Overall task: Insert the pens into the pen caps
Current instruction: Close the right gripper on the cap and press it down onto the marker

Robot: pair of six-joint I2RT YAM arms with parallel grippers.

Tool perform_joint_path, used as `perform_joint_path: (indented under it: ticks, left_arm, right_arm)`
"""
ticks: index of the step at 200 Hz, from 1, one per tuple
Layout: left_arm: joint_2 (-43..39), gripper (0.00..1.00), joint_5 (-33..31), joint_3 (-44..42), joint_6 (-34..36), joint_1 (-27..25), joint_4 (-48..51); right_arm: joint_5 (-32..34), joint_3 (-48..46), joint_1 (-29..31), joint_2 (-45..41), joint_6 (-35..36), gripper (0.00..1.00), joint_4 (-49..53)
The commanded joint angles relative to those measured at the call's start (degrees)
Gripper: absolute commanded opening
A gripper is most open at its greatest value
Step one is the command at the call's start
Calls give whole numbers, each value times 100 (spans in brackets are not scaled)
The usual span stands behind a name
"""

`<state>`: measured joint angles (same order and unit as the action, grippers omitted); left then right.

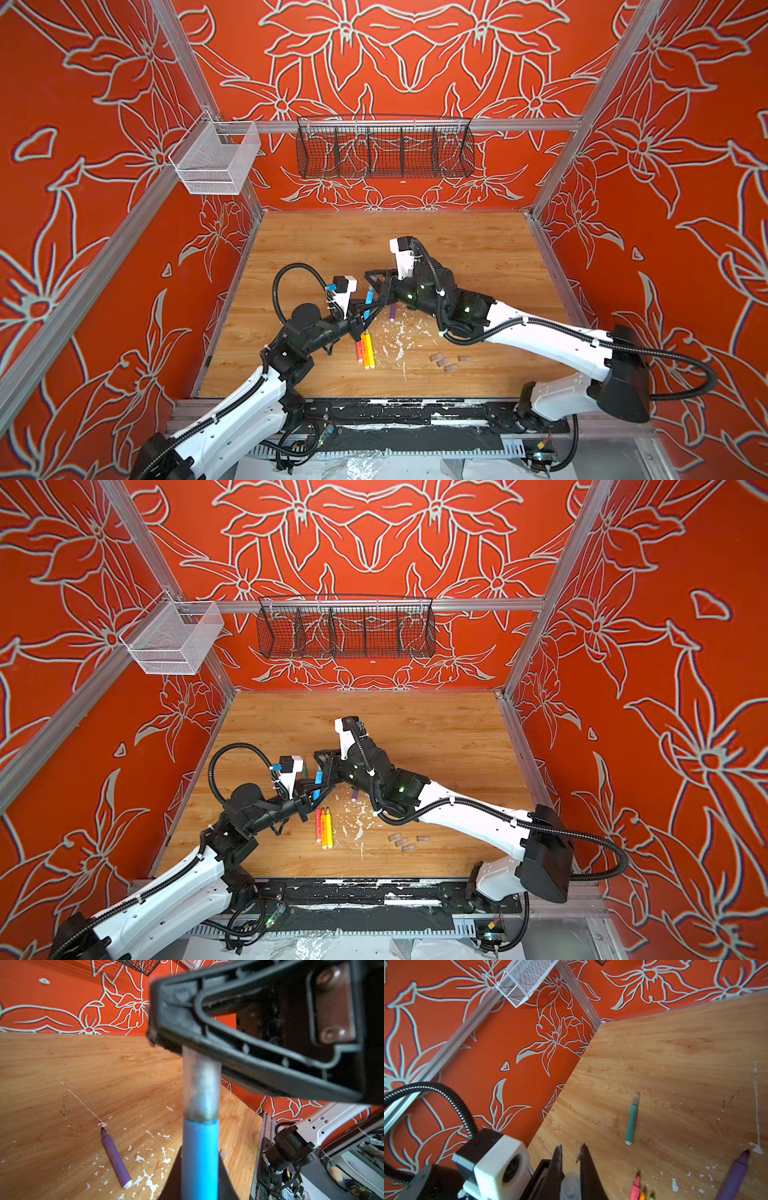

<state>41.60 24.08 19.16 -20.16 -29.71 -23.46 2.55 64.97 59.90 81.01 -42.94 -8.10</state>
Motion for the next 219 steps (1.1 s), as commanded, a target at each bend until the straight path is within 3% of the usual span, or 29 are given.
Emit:
perform_joint_path:
  ticks: [1,46,86,175,219]
  left_arm:
    - [-60,0,-648,308,101,-34,238]
    - [-53,0,-1825,865,165,-10,563]
    - [310,0,-2240,1466,12,243,486]
    - [1127,0,-2234,2965,147,658,1047]
    - [1336,0,-2127,3216,90,780,1091]
  right_arm:
    - [-318,-477,203,38,-327,0,-271]
    - [-485,-1118,420,184,-690,0,-832]
    - [-512,-1524,751,54,-844,0,-1217]
    - [-346,-1847,1528,-121,-943,0,-1580]
    - [-400,-1739,1691,-57,-849,0,-1583]
